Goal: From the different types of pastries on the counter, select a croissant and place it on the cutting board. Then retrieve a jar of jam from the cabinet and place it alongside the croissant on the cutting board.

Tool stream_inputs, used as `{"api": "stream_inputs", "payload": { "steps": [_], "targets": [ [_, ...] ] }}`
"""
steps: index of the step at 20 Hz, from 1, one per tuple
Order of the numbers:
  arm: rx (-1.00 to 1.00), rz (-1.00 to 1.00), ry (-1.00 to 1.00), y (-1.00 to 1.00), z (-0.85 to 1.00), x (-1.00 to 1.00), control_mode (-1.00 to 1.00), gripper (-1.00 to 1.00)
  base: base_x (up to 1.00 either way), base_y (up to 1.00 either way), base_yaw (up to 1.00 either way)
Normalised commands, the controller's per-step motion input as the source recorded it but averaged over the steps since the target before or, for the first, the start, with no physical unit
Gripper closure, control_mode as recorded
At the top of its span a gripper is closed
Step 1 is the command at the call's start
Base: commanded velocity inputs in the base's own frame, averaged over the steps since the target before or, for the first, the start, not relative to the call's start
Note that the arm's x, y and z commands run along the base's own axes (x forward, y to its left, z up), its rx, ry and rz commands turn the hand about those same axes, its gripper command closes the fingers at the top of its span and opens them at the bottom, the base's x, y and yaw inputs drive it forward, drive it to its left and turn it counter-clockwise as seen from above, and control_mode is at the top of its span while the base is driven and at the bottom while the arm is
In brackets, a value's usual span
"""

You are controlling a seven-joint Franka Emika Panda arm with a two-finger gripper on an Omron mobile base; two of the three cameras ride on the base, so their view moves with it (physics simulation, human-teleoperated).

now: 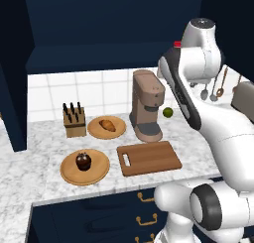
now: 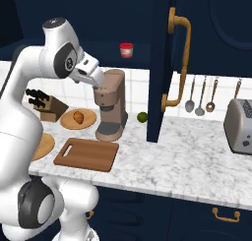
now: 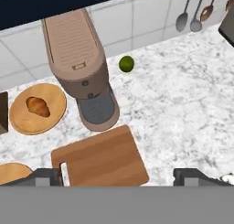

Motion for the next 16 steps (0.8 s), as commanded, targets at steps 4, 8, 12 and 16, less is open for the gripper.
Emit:
{"api": "stream_inputs", "payload": {
  "steps": [4,8,12,16],
  "targets": [
    [0.00,-0.21,-0.39,0.00,0.17,0.14,-1.00,-1.00,0.00,0.00,0.00],
    [0.00,-0.01,-0.28,-0.02,0.04,0.43,-1.00,-1.00,0.00,0.00,0.00],
    [0.00,0.14,-0.02,-0.18,0.37,0.41,-1.00,-1.00,0.00,0.00,0.00],
    [0.00,0.31,0.04,-0.33,0.66,0.13,-1.00,-1.00,0.00,0.00,0.00]
  ]
}}
